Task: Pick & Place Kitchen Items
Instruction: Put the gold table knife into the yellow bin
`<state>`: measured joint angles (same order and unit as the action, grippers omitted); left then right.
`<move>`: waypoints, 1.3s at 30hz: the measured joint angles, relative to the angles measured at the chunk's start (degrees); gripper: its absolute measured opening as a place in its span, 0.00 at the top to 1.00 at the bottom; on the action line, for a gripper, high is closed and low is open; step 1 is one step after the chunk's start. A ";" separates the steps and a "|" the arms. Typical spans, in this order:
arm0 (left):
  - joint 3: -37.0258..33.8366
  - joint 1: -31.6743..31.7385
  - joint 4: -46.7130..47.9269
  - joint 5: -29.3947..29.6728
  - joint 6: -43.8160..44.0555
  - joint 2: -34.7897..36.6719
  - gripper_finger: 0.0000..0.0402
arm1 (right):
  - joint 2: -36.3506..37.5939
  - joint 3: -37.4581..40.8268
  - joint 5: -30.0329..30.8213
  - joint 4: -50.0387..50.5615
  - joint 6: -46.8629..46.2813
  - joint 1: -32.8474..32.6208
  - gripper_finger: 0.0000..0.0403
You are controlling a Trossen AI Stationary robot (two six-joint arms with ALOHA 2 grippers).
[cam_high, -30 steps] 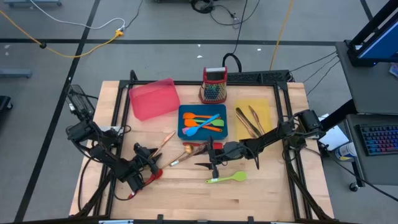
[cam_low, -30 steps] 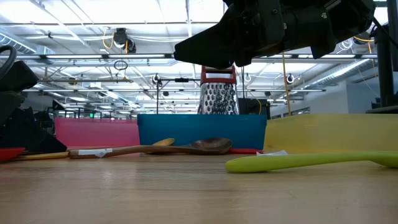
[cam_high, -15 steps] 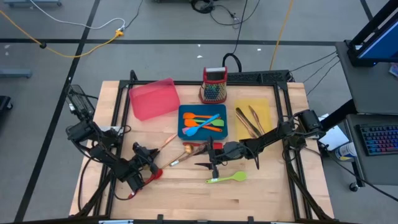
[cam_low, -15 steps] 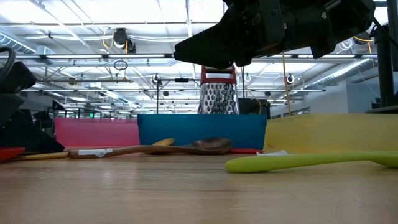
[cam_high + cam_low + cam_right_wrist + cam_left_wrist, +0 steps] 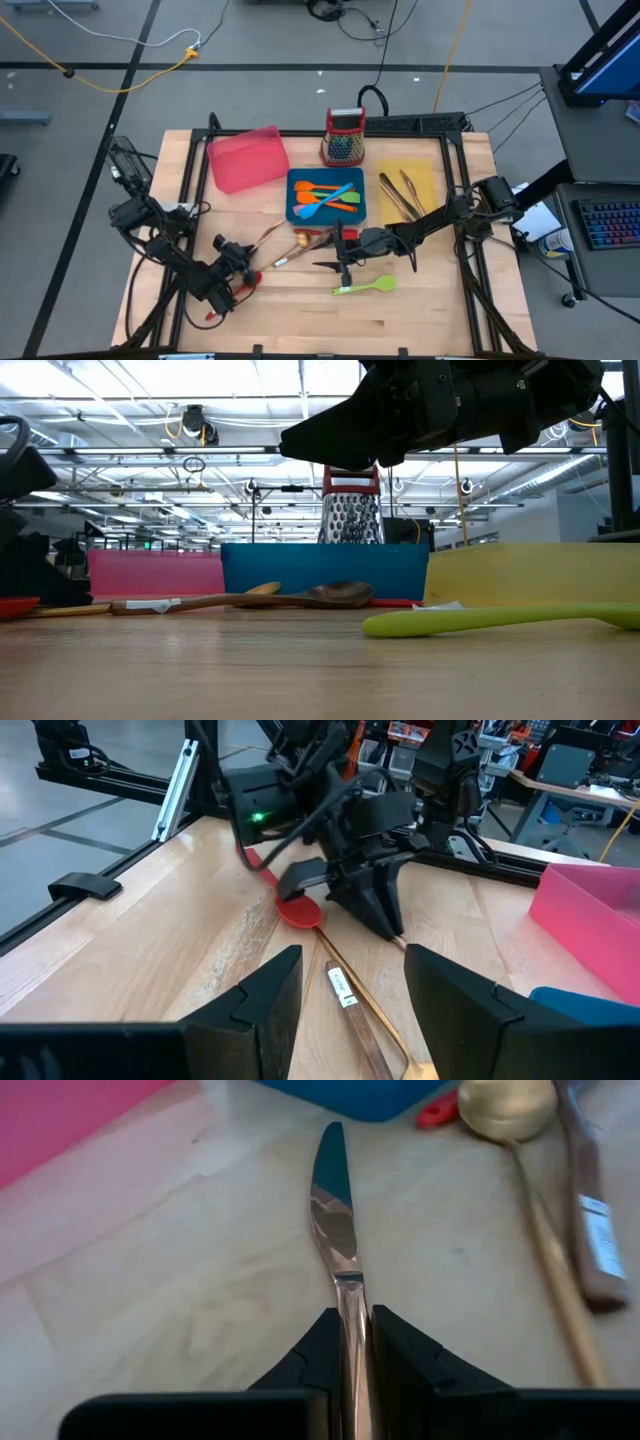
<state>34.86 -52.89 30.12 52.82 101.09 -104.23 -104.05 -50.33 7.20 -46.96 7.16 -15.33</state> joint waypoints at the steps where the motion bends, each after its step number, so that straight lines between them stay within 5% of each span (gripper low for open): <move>1: 0.67 -0.05 0.46 -0.38 -0.10 -0.02 0.88 | 0.00 0.00 0.00 0.04 0.00 0.00 0.58; 22: 12.41 -0.01 4.46 0.42 -12.62 0.05 0.87 | 0.00 0.00 -0.02 2.72 0.50 0.00 0.58; 32: 17.30 0.49 2.26 2.04 -18.71 0.07 0.87 | 0.02 0.00 -4.39 8.00 16.09 -0.03 0.58; 39: 18.33 4.26 -8.35 1.73 -30.61 0.07 0.87 | 0.02 0.00 -4.17 9.60 27.74 0.00 0.58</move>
<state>53.19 -48.63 21.77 54.54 70.48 -104.16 -104.03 -50.33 3.03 -37.36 34.90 -15.33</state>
